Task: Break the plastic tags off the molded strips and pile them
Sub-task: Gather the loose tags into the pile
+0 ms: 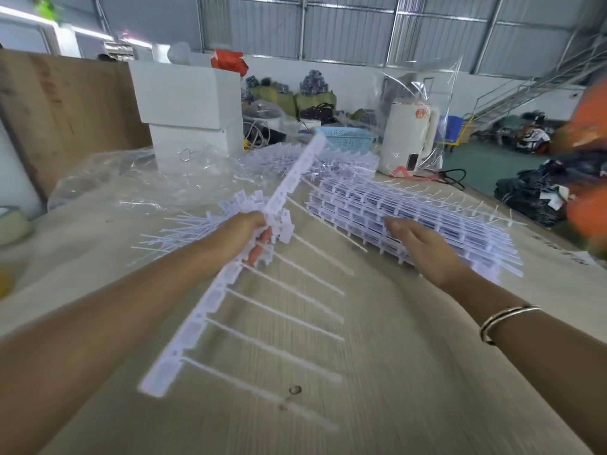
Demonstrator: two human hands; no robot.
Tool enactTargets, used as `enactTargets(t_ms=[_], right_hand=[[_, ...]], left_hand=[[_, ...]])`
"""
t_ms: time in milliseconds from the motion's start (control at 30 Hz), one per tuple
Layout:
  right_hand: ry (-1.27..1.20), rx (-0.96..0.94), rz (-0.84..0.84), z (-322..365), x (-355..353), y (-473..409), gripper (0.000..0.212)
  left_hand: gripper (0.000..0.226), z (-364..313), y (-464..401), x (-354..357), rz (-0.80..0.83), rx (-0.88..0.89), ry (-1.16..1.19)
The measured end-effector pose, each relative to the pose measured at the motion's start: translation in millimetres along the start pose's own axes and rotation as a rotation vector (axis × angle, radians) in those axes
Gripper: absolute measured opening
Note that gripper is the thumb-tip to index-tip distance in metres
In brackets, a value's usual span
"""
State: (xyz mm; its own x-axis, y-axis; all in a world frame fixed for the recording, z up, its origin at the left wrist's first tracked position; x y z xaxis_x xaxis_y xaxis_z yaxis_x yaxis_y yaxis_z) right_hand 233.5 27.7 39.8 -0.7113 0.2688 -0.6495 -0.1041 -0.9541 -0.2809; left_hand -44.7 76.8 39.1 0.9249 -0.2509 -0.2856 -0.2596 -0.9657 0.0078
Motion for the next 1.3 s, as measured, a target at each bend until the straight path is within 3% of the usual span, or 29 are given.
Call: enactTargets(t_ms=[100,233,367,433,500,600,667,800,900,967,1100,1200,1300], right_hand=[[-0.095,0.003,0.004,12.6,18.2,-8.4,0.041],[-0.12,0.023,-0.045,25.7,42.0,-17.2,0.049],[-0.108,0.093,0.123,25.4,76.5,-19.1,0.033],[-0.164,0.112,0.16,21.9,86.5,-16.6,0.018],[-0.333,0.134,0.136,20.9,85.9,-13.3,0.025],[-0.413,0.13,0.215,27.2,86.7,-7.1,0.029],[-0.417,0.103,0.291,36.6,92.9,-0.9,0.029],[-0.468,0.094,0.397,50.8,97.1,10.8,0.031],[-0.265,0.06,0.296,46.5,81.2,14.6,0.024],[-0.213,-0.025,0.263,48.9,77.4,18.5,0.014],[-0.267,-0.179,0.278,61.8,86.2,19.6,0.028],[-0.255,-0.219,0.218,60.1,86.6,16.6,0.029],[-0.117,-0.266,0.207,53.3,91.3,15.5,0.016]], left_hand=[[0.027,28.4,4.0,-10.1,-0.025,-0.035,-0.12],[0.018,32.7,9.5,-15.9,0.084,-0.046,-0.379],[0.028,20.1,6.8,-20.3,0.176,0.0,-0.84],[0.031,16.6,8.5,-25.2,0.139,0.068,-1.043],[0.022,13.3,13.6,-29.7,0.043,0.129,-1.129],[0.015,3.4,20.6,-23.2,-0.095,0.247,-0.954],[0.014,0.6,20.4,-5.8,-0.058,0.276,-0.793],[0.017,1.5,15.7,28.6,0.062,0.339,-0.742],[0.008,-0.9,13.5,28.0,0.116,0.393,-0.659],[0.006,-0.4,13.2,28.0,0.169,0.409,-0.663],[0.003,-0.7,14.2,36.2,0.235,0.456,-0.716],[0.01,-0.9,12.6,37.5,0.21,0.451,-0.787],[0.017,-1.8,12.7,41.7,0.139,0.495,-0.941]])
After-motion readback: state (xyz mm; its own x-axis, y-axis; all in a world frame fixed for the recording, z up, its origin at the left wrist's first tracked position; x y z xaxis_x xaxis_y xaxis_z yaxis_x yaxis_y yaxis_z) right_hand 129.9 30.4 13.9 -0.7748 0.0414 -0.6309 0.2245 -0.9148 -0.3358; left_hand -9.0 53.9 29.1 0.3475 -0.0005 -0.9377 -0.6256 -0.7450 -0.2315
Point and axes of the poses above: each hand's wrist, its own y-axis away from the middle knuckle, its own x-axis out of the palm, z = x × y, the point moved 7 cm from there along -y, towards the middle knuckle
